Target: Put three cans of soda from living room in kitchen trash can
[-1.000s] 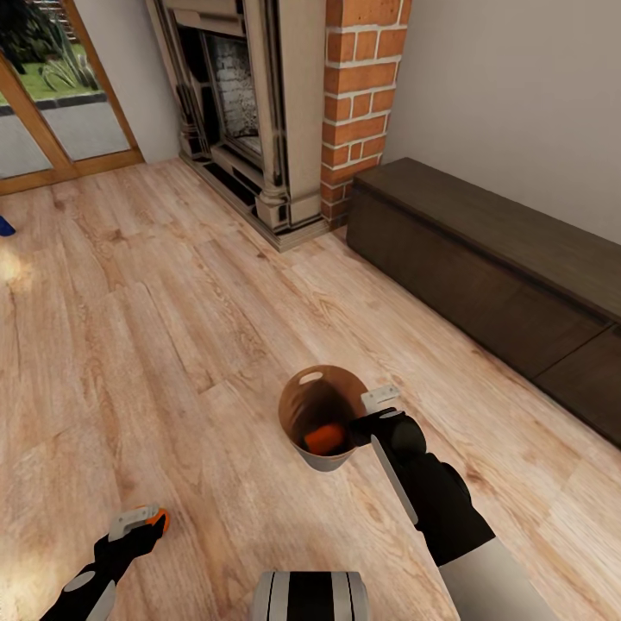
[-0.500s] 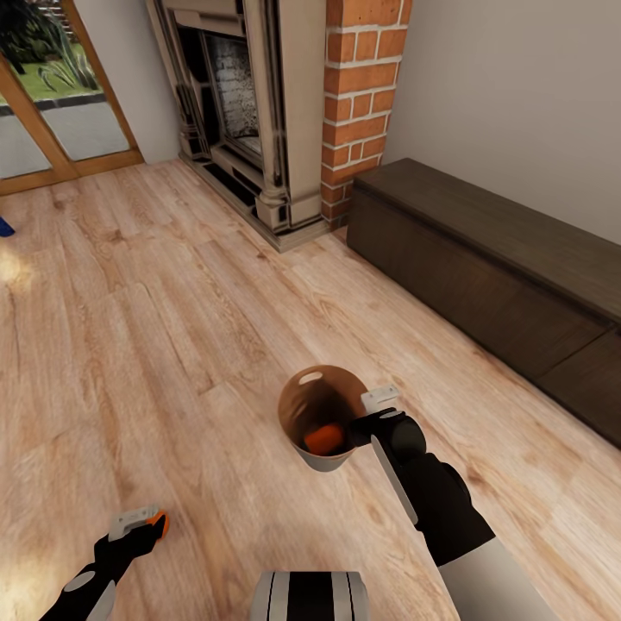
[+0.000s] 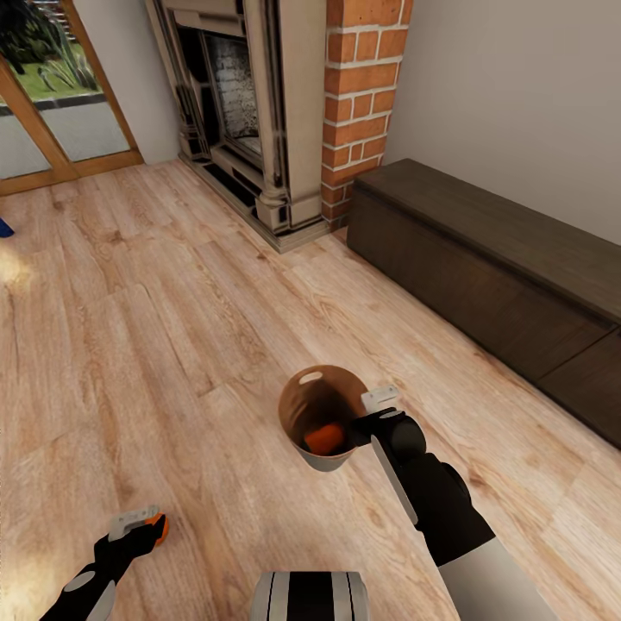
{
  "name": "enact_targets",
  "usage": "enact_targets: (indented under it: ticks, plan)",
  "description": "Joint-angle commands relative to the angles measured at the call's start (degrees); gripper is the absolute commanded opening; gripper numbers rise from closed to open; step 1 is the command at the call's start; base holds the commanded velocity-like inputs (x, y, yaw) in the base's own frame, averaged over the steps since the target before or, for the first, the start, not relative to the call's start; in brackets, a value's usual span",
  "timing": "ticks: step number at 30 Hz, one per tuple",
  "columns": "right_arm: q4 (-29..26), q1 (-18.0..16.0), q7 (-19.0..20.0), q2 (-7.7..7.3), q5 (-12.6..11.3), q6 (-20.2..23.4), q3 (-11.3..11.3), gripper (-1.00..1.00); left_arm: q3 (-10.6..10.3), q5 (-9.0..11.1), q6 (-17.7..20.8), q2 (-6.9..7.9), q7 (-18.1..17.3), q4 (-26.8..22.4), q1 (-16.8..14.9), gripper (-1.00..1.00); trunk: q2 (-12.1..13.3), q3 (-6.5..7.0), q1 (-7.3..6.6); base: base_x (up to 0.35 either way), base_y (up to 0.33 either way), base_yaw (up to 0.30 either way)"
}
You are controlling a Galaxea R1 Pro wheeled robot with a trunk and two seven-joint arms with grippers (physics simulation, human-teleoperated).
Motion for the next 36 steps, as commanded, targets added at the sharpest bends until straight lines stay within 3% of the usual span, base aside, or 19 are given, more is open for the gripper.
enact_targets:
  ticks: [1, 30, 36]
  plan:
    - [-0.02, -0.02, 0.12, 0.03, -0.73, -0.08, 0.02, -1.0, -0.01, 0.01, 0.0, 0.0, 0.0, 0.01, 0.0, 1.0, 0.0, 0.0, -0.01, 0.001, 0.082, 0.0]
    - [-0.09, -0.03, 0.12, 0.08, -0.7, -0.08, 0.02, -1.0, 0.01, 0.01, 0.0, 0.0, 0.02, 0.01, 0.0, 1.0, 0.0, 0.0, -0.01, 0.0, 0.014, 0.0]
    - [-3.33, -0.03, 0.12, 0.08, -0.73, 0.06, 0.02, -1.0, 0.02, 0.0, 0.0, 0.0, 0.01, 0.01, 0.0, 1.0, 0.0, 0.0, -0.01, 0.0, 0.0, 0.0]
